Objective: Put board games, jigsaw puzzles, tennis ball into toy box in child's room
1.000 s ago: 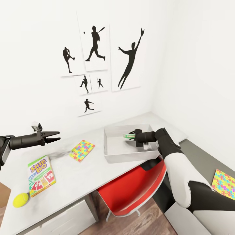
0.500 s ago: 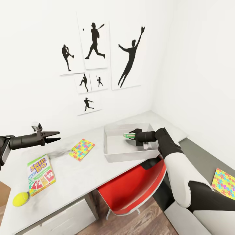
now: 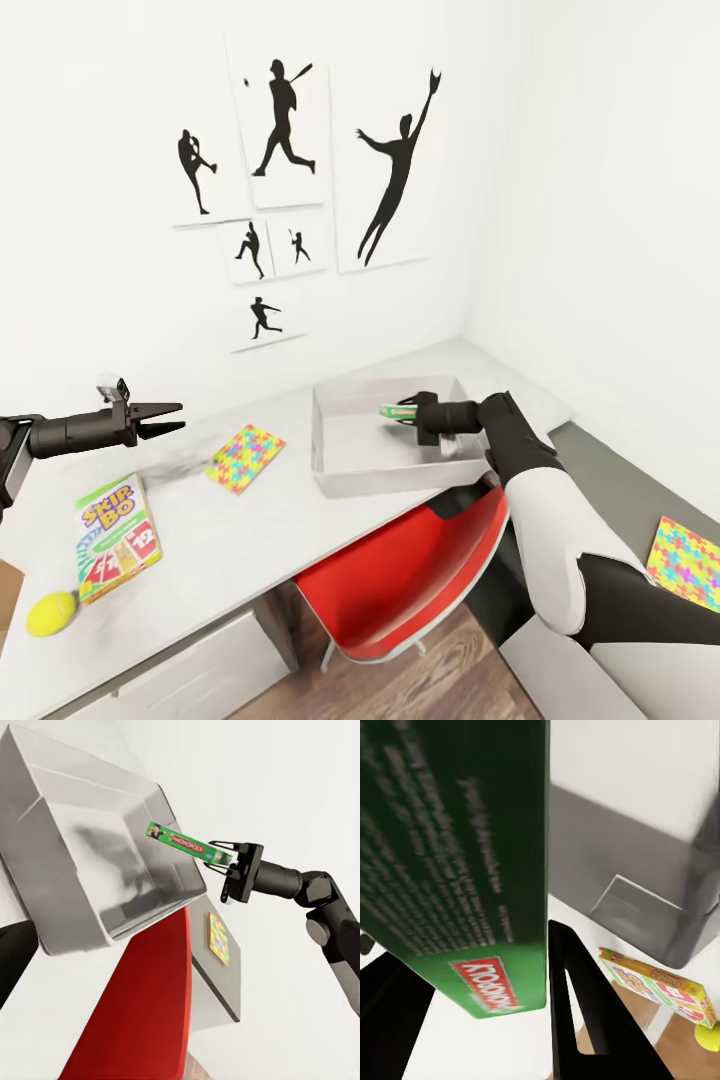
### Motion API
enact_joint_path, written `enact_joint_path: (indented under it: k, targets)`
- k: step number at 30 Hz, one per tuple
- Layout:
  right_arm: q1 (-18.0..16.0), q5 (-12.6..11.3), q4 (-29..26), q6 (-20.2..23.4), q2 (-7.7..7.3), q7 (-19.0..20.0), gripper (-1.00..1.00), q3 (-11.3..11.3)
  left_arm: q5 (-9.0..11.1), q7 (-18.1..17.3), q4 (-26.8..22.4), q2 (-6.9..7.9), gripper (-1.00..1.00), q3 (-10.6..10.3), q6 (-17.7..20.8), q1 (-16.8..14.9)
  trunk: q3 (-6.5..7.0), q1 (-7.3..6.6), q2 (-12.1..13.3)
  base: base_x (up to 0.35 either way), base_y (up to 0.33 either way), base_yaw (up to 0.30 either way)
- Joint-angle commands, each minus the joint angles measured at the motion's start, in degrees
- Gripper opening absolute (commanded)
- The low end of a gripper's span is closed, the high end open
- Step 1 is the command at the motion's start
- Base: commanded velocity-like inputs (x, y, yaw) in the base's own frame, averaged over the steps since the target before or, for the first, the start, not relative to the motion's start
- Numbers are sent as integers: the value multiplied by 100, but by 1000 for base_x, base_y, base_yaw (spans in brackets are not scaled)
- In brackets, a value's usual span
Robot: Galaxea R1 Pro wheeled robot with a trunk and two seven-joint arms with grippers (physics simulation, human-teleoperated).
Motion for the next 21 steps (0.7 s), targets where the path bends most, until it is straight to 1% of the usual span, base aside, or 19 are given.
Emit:
enact_joint_path:
  k: [1,6,13,21]
  targets:
    - [-7,4,-3,47,7,-23,-100,-39,-6,-26,-1,2,100,-1,61,-5,-14,4,-12,59,-89,0]
    - [-7,8,-4,49,7,24,-100,-36,-6,-26,-1,2,100,0,61,-5,-21,4,-12,40,-48,0]
    - [-7,10,-4,49,5,33,-100,-35,-6,-26,-1,2,100,15,65,-5,-22,4,-12,119,-105,0]
    - [-7,10,-4,50,7,30,-100,-35,-5,-26,-1,2,100,11,68,-5,-22,4,-12,58,-6,0]
